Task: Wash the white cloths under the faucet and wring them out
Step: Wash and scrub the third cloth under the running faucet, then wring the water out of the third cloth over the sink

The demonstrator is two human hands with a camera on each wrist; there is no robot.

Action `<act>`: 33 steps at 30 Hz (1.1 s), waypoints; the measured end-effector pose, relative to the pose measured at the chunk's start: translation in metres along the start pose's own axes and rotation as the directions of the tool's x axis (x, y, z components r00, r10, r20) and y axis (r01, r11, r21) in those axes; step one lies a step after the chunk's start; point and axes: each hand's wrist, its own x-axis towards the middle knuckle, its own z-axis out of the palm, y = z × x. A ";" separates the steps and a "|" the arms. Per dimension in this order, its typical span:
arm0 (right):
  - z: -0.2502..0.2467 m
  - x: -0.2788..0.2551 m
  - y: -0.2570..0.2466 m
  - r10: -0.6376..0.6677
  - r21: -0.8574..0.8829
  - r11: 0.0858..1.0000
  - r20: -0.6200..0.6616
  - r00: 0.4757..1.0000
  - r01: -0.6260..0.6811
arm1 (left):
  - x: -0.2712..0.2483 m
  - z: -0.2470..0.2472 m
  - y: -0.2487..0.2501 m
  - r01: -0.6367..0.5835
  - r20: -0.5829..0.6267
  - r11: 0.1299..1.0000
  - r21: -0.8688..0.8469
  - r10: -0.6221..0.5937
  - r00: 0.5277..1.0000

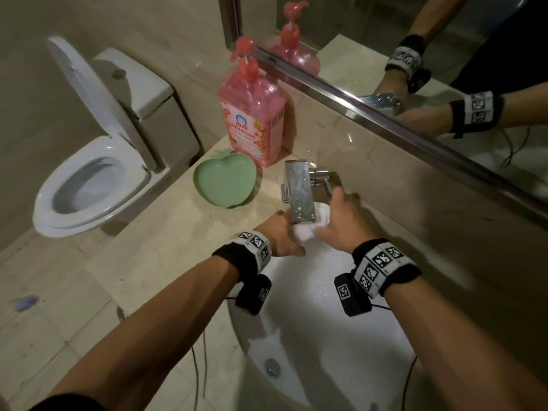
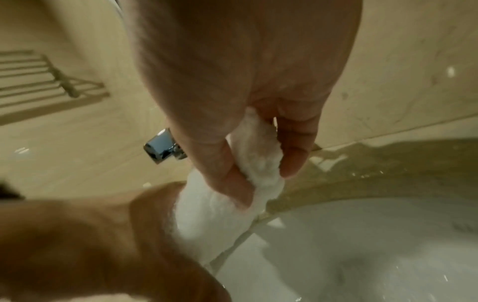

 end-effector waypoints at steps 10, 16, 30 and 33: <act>0.014 -0.060 0.013 -0.086 0.510 0.850 0.388 0.918 -0.136 | -0.062 -0.009 0.009 -0.095 -0.105 0.889 0.448 0.158 0.982; 0.009 -0.091 -0.003 -0.258 0.749 0.581 0.541 0.800 -0.319 | -0.106 -0.028 0.037 -0.240 -0.033 0.792 0.561 0.311 0.950; -0.006 -0.134 -0.024 -0.152 -0.176 0.972 0.043 0.987 0.157 | -0.118 -0.034 0.105 -0.064 0.028 0.651 0.757 0.065 0.997; 0.012 -0.135 -0.021 -0.218 -0.289 0.934 0.008 0.976 0.211 | -0.101 -0.015 0.087 -0.056 0.089 0.644 0.763 -0.019 0.996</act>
